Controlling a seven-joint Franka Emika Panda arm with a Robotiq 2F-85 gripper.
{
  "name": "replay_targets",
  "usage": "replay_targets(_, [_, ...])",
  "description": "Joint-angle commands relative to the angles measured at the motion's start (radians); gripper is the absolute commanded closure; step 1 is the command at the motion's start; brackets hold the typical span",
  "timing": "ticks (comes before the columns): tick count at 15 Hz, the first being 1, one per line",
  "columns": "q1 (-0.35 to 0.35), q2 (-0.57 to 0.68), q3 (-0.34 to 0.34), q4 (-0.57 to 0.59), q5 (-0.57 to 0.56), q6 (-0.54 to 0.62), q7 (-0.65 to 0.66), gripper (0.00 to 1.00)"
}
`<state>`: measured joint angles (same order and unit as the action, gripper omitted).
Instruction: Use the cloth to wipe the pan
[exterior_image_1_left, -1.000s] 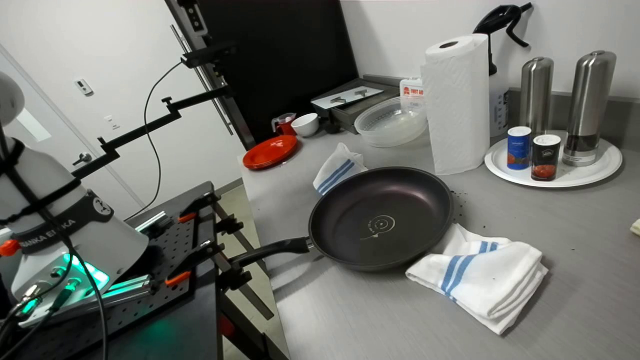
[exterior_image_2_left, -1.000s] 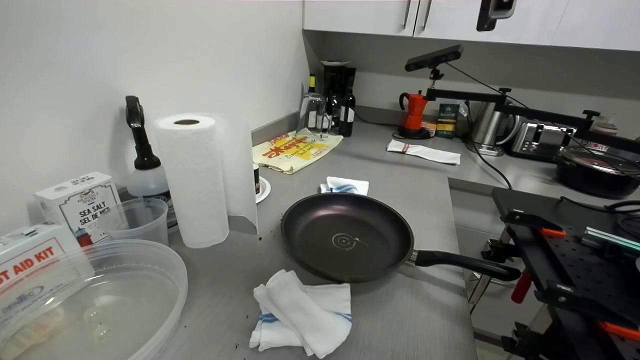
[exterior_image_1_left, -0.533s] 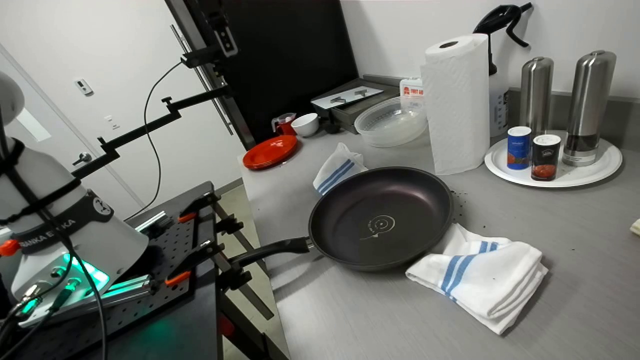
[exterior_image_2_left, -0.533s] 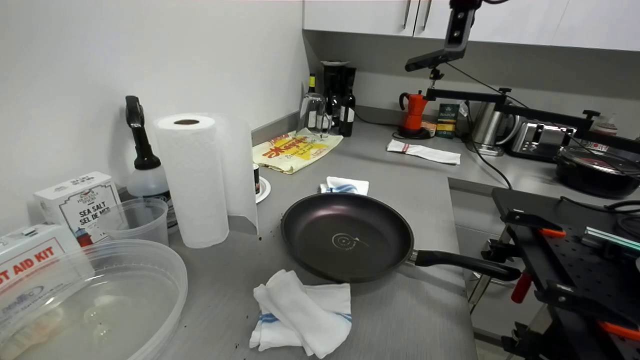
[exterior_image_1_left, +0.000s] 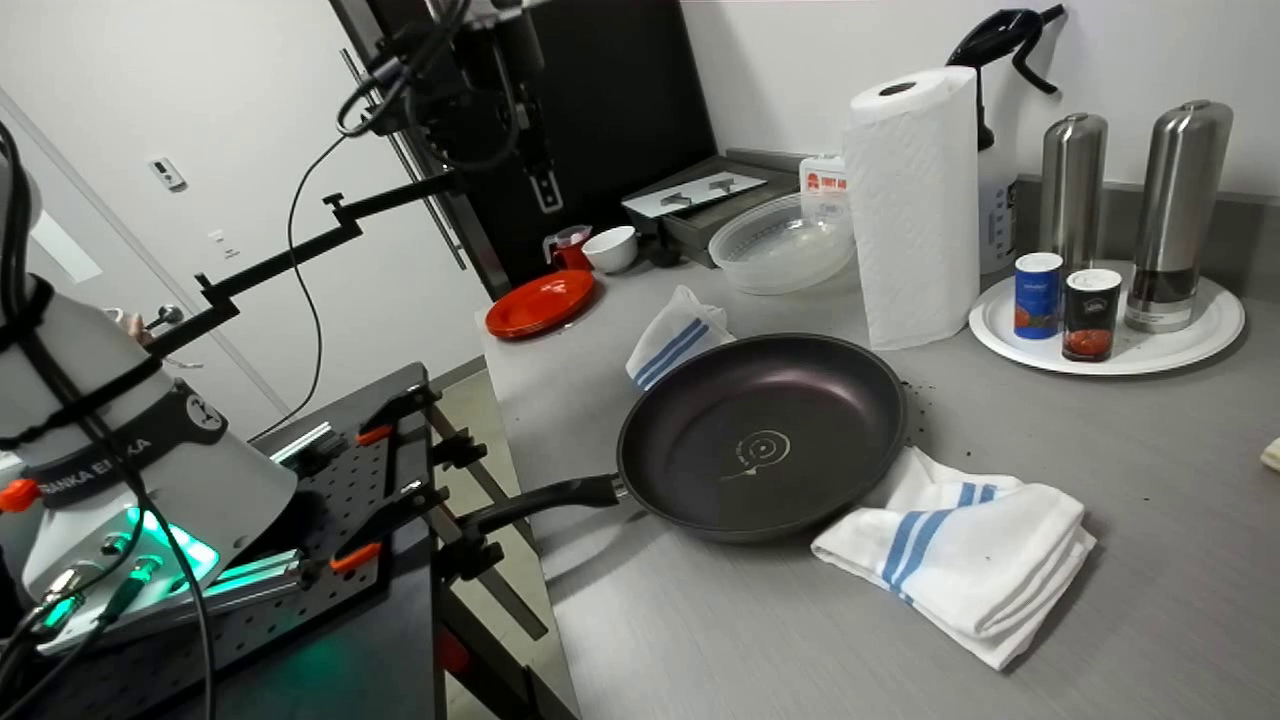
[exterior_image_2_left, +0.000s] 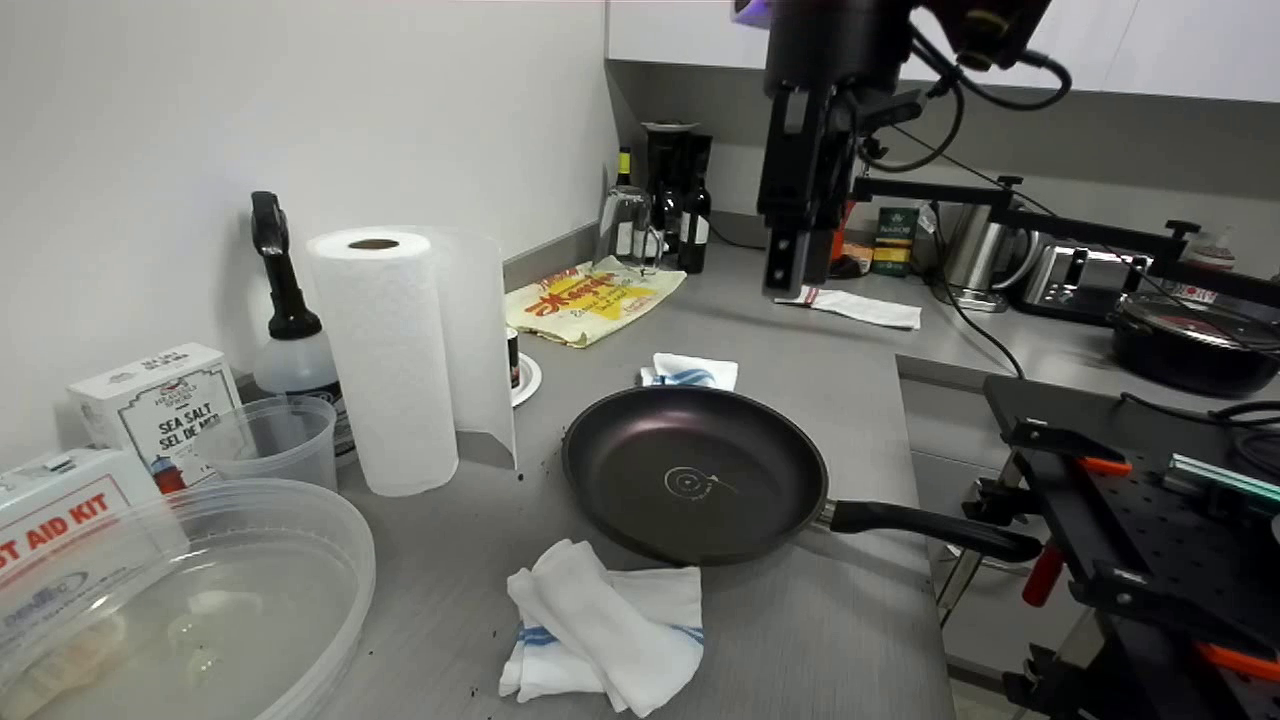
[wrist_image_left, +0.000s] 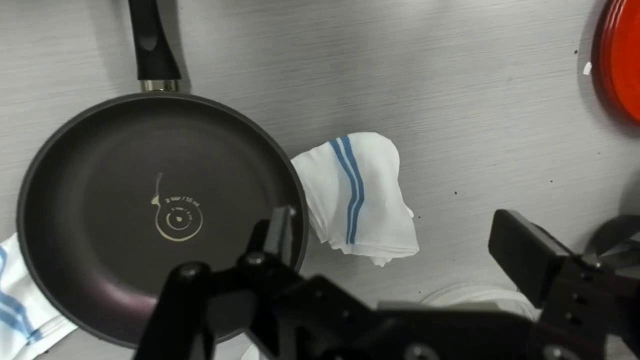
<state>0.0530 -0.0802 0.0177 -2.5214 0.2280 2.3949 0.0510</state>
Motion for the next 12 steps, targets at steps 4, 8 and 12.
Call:
replay_targets(4, [0.034, 0.299, 0.072, 0.128, 0.061, 0.150, -0.121, 0.00])
replay_targets(8, [0.027, 0.458, 0.111, 0.235, 0.036, 0.219, -0.136, 0.00])
replay_targets(12, [0.020, 0.618, 0.113, 0.361, -0.006, 0.271, -0.134, 0.00])
